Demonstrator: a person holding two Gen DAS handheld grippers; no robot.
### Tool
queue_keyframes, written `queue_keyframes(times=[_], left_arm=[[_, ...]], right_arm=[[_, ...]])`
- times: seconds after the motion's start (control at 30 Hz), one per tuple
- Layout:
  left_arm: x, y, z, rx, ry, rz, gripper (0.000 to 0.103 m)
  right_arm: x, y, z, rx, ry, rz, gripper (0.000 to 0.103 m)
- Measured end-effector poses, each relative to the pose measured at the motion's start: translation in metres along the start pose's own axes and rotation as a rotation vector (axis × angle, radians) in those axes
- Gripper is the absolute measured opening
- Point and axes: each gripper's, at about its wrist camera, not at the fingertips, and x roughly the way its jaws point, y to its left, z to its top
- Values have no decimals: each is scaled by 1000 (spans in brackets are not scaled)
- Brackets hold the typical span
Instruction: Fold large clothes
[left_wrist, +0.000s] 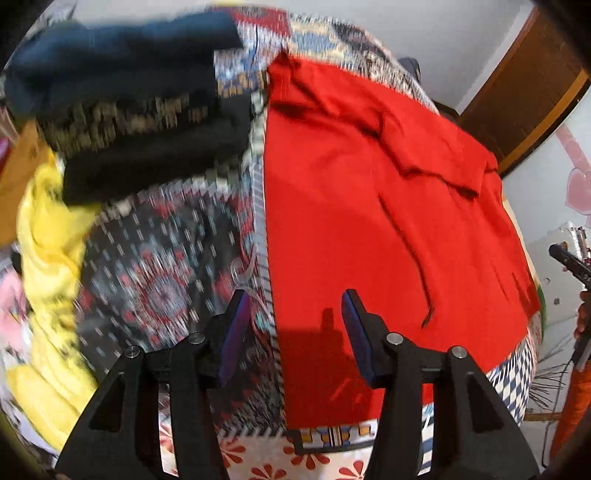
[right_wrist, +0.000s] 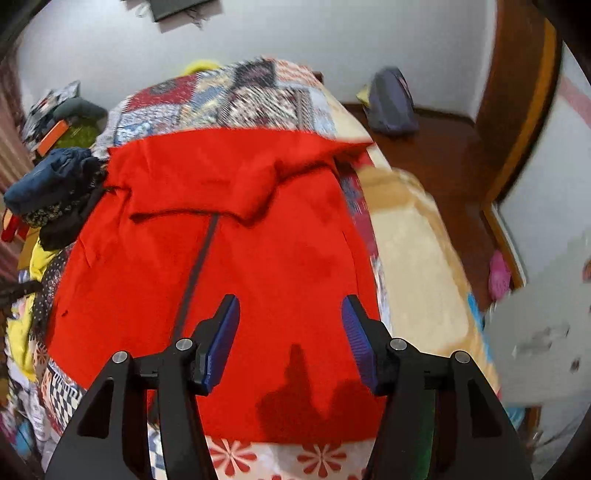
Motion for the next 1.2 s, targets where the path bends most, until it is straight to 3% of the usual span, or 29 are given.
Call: queue_keyframes(times=[0.23,0.4,0.5,0.67,0.77,1.0,1.1,1.2], left_arm=[[30,1,-31,-43,75,-68,51],[34,9,-40,-124,52,-147,51],[31,9,-44,-124,38,-158,50],[21,-7,-46,-52,13,-145,8],[18,-15,-42,-23,-3,-141,4],[-6,-25,-14,-2,-97,-157,4],[-16,-29,-1,5,-138,-167,4],[-23,-35,11,13,-164,-168,4]], right_arm=[[15,-31,-33,120,73,-15,54],[28,-46,-47,173,118,-21,54],[32,-50,-50,184,112,-28,54],[34,-49,-50,189,81,-20,56],[32,-44,-50,141,85,-23,54],[48,-44,-52,114,79,-78,33],[51,-38,-48,90,72,-105,12],[50,-36,-39,90,79,-57,10]])
